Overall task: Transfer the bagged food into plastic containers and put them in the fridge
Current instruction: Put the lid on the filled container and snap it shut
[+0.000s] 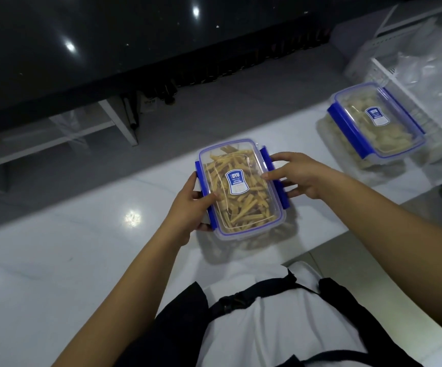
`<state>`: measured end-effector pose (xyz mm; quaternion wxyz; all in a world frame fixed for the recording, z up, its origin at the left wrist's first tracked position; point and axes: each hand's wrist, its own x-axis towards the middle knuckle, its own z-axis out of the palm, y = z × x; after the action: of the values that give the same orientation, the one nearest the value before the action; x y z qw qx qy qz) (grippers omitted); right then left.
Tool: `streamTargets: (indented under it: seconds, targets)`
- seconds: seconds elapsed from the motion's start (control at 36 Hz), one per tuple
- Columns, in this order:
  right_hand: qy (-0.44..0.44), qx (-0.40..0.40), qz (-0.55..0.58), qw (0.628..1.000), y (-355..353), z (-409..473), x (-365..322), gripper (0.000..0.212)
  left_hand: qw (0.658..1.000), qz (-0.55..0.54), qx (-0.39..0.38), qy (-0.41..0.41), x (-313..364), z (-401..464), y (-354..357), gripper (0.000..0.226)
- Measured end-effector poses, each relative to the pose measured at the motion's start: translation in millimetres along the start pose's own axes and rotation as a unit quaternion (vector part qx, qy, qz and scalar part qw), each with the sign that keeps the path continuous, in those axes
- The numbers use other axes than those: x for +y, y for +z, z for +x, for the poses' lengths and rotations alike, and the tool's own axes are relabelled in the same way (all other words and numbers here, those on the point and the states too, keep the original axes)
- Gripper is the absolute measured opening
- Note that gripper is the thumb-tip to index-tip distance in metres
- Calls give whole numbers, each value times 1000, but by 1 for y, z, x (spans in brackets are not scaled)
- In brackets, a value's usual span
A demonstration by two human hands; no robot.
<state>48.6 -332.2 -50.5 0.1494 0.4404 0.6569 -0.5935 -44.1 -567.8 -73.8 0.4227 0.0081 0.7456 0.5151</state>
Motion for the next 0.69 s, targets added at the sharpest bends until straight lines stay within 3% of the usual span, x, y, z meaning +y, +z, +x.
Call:
streamTargets:
  seconds: [0.11, 0.22, 0.69]
  targets:
    - [-29, 33, -6, 999, 8, -2, 1, 38, 1000, -9, 5, -5, 0, 0, -1, 69]
    - [-46, 62, -28, 997, 13, -2, -1, 46, 1000, -21, 17, -6, -1, 0, -1, 71]
    - [-52, 83, -16, 995, 22, -13, 0, 43, 998, -59, 0, 8, -5, -7, 0, 68]
